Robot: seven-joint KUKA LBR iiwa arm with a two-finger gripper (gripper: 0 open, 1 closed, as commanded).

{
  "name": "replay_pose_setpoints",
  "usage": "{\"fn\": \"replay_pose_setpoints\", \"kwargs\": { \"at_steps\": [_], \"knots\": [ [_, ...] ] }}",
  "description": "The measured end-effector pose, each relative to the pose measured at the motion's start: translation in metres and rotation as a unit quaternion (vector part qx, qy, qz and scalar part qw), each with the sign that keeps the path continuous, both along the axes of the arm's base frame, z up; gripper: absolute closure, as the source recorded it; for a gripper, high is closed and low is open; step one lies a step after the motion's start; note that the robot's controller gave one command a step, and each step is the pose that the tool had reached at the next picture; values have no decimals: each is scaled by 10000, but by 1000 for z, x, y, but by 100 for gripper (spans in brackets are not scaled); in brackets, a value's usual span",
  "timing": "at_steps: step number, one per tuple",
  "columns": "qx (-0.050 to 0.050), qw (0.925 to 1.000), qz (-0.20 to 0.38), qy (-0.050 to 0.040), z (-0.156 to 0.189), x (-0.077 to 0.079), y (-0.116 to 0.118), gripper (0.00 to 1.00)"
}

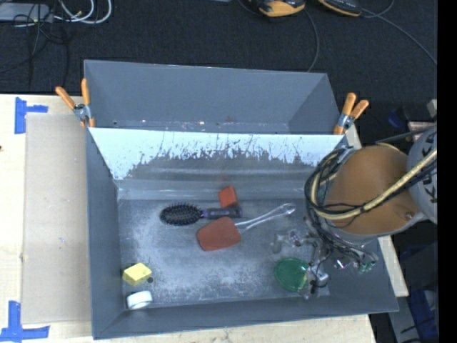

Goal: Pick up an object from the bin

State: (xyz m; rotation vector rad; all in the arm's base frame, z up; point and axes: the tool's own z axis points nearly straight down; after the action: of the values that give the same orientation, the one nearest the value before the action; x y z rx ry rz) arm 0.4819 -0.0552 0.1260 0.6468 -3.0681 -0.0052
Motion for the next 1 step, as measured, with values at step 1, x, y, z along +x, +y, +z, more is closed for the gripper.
{"fn": "replay_pose_setpoints", "kwargs": {
  "at_steps": [1],
  "knots": [
    [-4,9963,-854,-15,-10,7,-20,0]
  ]
}}
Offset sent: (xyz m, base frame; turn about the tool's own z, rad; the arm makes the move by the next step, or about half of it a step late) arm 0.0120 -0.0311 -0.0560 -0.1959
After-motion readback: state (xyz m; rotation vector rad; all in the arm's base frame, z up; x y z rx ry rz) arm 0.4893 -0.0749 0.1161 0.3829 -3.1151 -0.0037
